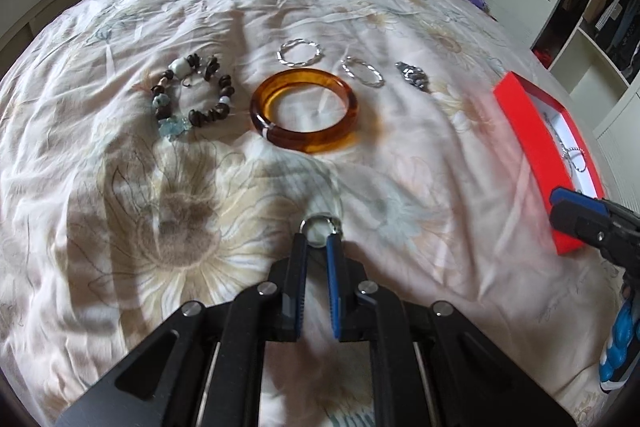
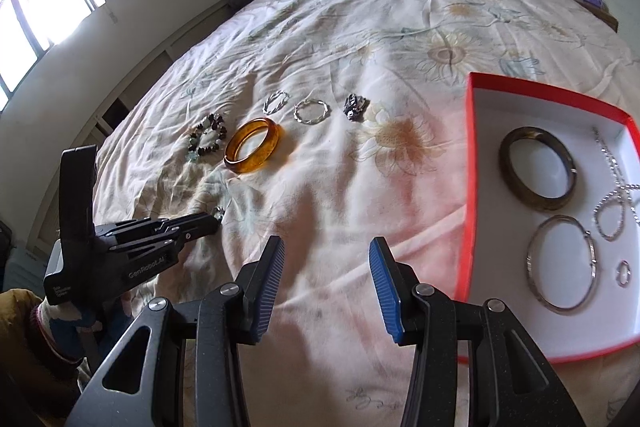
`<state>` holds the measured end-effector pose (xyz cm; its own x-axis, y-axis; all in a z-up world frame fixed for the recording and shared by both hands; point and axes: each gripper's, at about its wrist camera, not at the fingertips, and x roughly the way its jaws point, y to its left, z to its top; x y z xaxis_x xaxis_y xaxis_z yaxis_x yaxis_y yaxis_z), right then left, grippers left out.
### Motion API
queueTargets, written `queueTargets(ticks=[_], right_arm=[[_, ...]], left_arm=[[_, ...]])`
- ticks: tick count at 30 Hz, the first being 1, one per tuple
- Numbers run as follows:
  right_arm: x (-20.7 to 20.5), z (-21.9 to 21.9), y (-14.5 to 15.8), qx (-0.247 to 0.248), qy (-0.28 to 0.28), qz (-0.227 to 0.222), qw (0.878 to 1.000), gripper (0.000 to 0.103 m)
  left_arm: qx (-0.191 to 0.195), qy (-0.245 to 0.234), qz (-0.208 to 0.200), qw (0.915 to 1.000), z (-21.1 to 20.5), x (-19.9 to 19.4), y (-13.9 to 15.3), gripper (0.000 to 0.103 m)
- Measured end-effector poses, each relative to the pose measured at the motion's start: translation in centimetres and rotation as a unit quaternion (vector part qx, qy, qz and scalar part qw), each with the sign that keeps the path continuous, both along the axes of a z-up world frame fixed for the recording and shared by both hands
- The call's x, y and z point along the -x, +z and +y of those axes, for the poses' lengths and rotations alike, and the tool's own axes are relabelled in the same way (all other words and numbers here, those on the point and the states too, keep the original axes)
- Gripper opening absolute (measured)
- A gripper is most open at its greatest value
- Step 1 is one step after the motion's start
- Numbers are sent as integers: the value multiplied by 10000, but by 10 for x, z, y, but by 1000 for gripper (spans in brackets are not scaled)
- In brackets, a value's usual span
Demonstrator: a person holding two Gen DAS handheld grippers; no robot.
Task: Organize jewelry
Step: 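Grasp the small silver ring beside the amber bangle with the left tool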
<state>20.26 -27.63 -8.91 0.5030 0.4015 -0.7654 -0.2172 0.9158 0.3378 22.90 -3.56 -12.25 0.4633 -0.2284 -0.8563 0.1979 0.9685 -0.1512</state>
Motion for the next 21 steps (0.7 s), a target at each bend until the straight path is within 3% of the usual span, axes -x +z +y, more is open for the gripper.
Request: queueTargets(ticks=[11, 21], right_arm=[[-7, 8, -14, -35, 121, 138, 9998, 45], [-8, 9, -18, -96, 141, 171, 9997, 44]], left_arm=[[100, 16, 17, 9999, 0, -4, -2, 10], [-43, -49, -55, 10000, -5, -6, 2, 10]])
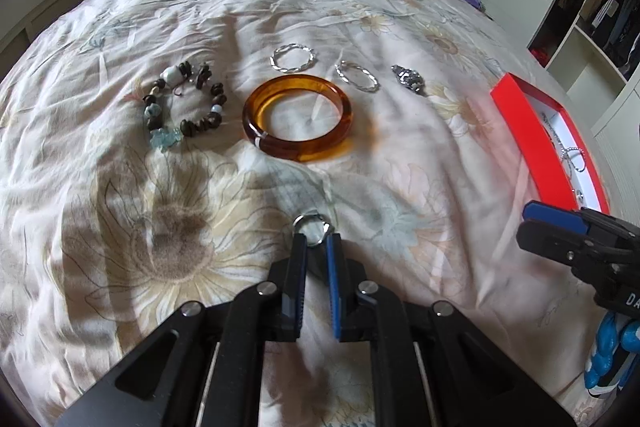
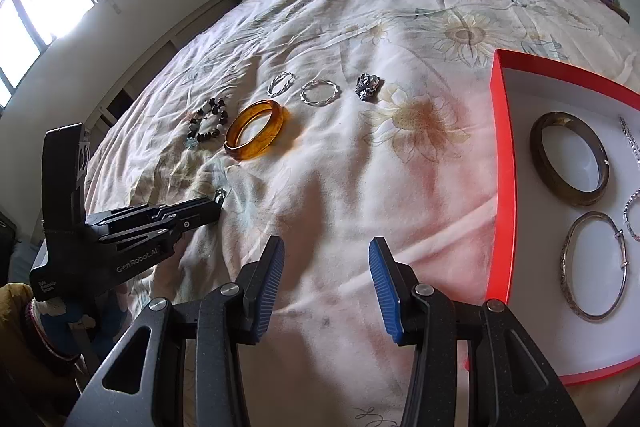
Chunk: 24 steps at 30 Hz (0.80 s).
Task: Organize jewelry
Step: 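Grasp the small silver ring beside the amber bangle with the left tool, then close right tool on the amber bangle rim while left tool holds the silver ring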
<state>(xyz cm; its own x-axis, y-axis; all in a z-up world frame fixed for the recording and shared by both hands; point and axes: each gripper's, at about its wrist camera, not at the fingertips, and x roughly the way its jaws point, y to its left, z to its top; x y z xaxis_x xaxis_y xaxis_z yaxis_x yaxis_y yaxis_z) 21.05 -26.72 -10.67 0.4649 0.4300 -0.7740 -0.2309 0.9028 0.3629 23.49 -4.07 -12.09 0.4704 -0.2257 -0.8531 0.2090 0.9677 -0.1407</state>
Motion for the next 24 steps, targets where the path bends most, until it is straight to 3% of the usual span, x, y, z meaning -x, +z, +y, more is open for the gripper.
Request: queueTargets(ticks=[3, 8, 17, 19, 20, 23, 24], right_arm=[[0, 0, 0, -15, 4, 2, 10000, 44], [0, 1, -1, -41, 8, 10, 10000, 44], [-1, 2, -2, -38, 14, 27, 10000, 44], [-3, 2, -1, -49, 15, 28, 10000, 44], [-4, 3, -1, -59, 18, 29, 10000, 44], [-9, 7, -1, -116, 45, 47, 9999, 44], [-12, 9, -2, -129, 64, 51, 9999, 44]], left_arm=[[-77, 57, -4, 10000, 2, -2, -1, 12], [-57, 37, -14, 10000, 1, -3, 0, 29], [-1, 91, 43, 9999, 0, -14, -9, 30], [-9, 101, 72, 9999, 1, -16, -13, 26], [-11, 117, 46, 9999, 1, -16, -13, 17], [14, 91, 20, 10000, 2, -16, -13, 13], [11, 74, 0, 10000, 2, -15, -12, 7]])
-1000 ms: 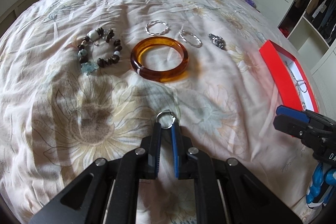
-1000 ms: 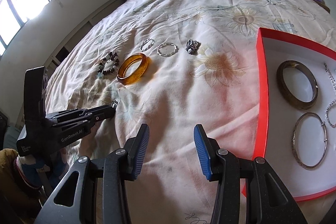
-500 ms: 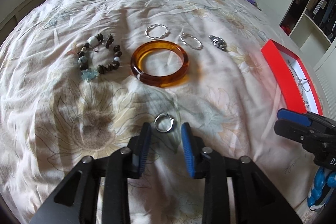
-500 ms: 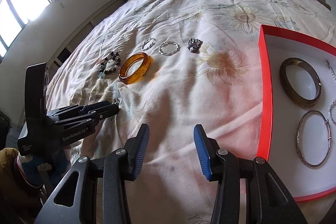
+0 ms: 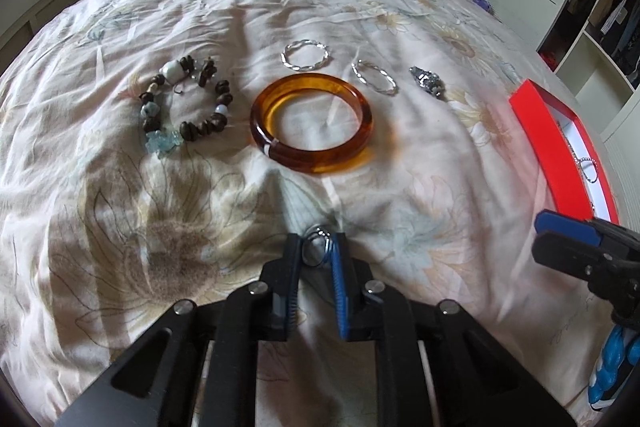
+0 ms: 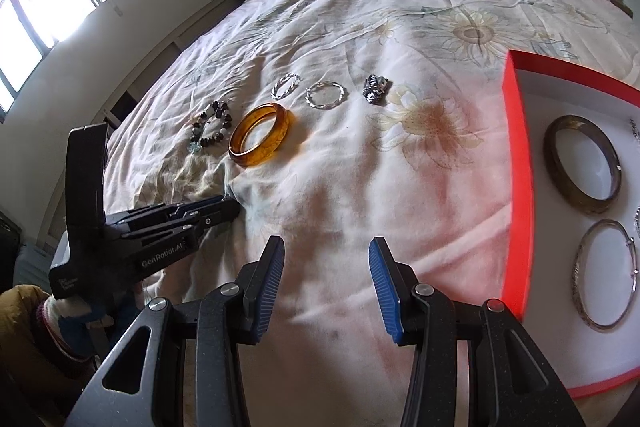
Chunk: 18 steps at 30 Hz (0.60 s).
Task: Organize jewelry
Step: 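Close right tool on the amber bangle rim while left tool holds the silver ring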
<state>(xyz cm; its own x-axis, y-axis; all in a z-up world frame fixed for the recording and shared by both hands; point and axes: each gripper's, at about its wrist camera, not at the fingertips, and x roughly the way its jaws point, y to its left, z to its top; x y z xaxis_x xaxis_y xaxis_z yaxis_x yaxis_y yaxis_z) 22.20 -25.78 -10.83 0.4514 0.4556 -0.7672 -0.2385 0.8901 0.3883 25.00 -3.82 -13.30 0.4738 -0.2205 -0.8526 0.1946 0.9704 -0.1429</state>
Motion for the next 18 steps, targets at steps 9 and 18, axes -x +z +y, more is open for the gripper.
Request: queueTargets(ticks=[9, 18], right_arm=[[-27, 27, -2, -263, 154, 48, 9995, 44], [-73, 58, -16, -831, -69, 262, 9962, 42]], left_arm=[[382, -2, -214, 9990, 17, 1, 18, 3], [699, 45, -524, 9962, 46, -16, 37, 3]])
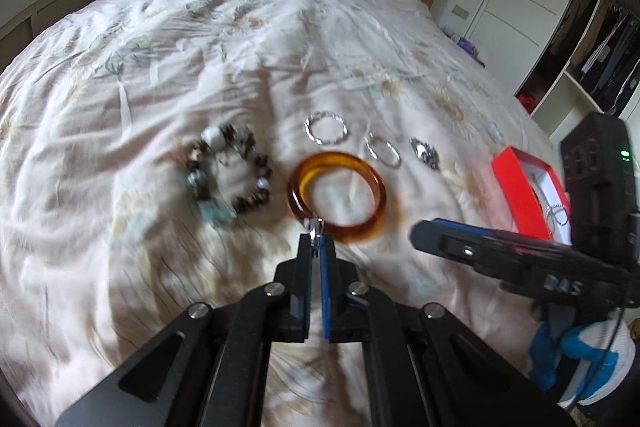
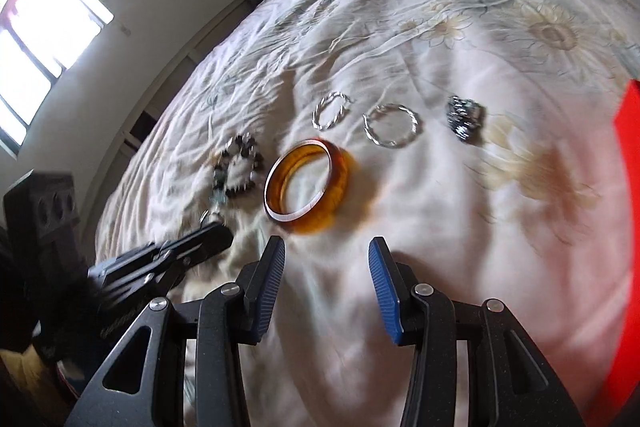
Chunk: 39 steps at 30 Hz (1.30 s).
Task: Organize jewelry
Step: 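Close right tool on the amber bangle rim while left tool holds the silver ring, then carry the amber bangle in right tool while left tool carries the ring to the red box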
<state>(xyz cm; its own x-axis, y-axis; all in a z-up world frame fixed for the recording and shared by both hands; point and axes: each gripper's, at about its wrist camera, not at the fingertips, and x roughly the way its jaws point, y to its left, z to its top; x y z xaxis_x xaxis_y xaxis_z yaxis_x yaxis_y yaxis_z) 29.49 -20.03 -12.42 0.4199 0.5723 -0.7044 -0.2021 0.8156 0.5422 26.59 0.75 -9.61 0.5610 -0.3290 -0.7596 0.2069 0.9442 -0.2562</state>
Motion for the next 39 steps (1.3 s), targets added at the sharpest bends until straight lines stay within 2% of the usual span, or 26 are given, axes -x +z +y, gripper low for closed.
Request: queueTargets(ticks=[7, 10, 11, 13, 17, 23, 32, 39], right_arm=[[-32, 14, -21, -313, -290, 306, 9986, 36], [-39, 17, -27, -191, -450, 401, 9980, 26], [-40, 17, -28, -136, -487, 430, 9978, 20], [-42, 18, -28, -58, -488, 447, 9978, 18], [-37, 18, -18, 44, -424, 362, 9984, 13], [-17, 8, 7, 156, -351, 121, 9992, 13], [25, -41, 48, 50, -690, -239, 9973, 13], [66, -114, 65, 77, -1272, -447, 9908, 13]], left_arm=[[198, 77, -78, 9997, 18, -12, 3, 3], [240, 120, -89, 9996, 24, -13, 4, 3], [242, 130, -89, 9996, 25, -13, 4, 3], [244, 164, -91, 9995, 29, -12, 6, 3], [212, 215, -118, 9995, 33, -7, 12, 3], [157, 181, -285, 9993, 28, 7, 34, 3], [63, 29, -519, 9986, 2, 38, 71, 3], [109, -398, -535, 9977, -52, 51, 88, 3]])
